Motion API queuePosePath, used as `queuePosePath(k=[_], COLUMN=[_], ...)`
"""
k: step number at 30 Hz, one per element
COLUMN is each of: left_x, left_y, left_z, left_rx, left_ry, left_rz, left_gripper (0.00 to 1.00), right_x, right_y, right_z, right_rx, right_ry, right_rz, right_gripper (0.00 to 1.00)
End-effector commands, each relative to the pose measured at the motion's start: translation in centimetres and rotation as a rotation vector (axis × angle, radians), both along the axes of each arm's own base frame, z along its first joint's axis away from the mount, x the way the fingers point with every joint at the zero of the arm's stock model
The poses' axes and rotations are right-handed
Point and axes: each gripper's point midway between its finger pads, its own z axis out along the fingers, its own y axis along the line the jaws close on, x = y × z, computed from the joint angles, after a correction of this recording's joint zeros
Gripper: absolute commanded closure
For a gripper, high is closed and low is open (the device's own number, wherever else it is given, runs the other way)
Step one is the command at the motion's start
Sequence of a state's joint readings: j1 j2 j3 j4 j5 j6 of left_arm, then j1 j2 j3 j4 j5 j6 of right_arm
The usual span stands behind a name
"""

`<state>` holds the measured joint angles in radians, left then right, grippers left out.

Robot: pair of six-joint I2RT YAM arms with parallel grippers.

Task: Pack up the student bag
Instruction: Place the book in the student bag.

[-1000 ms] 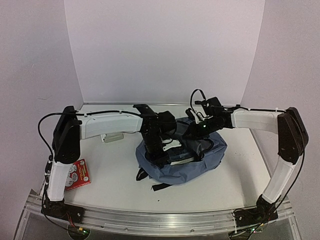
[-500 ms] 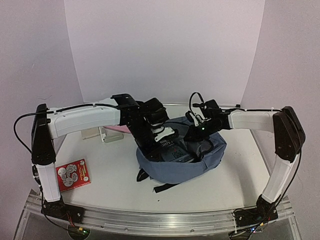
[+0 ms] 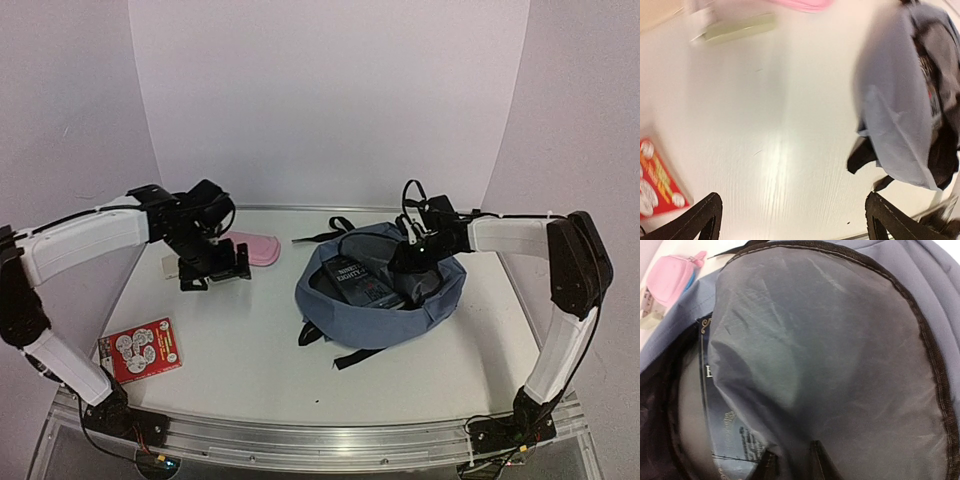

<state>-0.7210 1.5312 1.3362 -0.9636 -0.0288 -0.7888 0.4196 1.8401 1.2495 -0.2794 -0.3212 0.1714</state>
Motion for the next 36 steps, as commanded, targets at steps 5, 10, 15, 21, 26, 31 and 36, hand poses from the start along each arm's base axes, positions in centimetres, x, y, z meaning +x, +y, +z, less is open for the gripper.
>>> queuePosePath(k=[5, 10, 15, 21, 26, 31, 36], left_x=[-5.3, -8.6, -9.3, -6.2, -2.8, -1.9, -1.2], left_y=[11.0, 15.2, 16.8, 17.2, 17.2, 18.2, 18.7], left_z=[-4.4, -6.4, -7.7, -9.4, -9.1, -10.7, -12.4], left_rx=[0.087, 0.355, 0.41, 0.309, 0.27, 0.273, 0.254], left_ry=[0.137, 0.236, 0.25, 0.18, 0.126, 0.198, 0.235], left_rz=[0.695, 0.848, 0.939, 0.934, 0.905, 0.949, 0.972], left_gripper=[0.0, 0.05, 0.16, 0.17, 0.08, 0.0, 0.01], right_x=[1.1, 1.0, 0.4, -0.1, -0.3, -0.4, -0.6], right_y=[0.2, 0.6, 0.6, 0.6, 0.5, 0.5, 0.3], right_z=[2.9, 5.2, 6.1, 6.2, 6.1, 6.0, 6.3], right_rx=[0.039, 0.069, 0.079, 0.086, 0.085, 0.083, 0.081], right_ry=[-0.078, -0.115, -0.122, -0.117, -0.11, -0.103, -0.108], right_rz=[0.028, 0.054, 0.07, 0.077, 0.077, 0.074, 0.069], right_gripper=[0.4, 0.33, 0.29, 0.28, 0.27, 0.26, 0.25])
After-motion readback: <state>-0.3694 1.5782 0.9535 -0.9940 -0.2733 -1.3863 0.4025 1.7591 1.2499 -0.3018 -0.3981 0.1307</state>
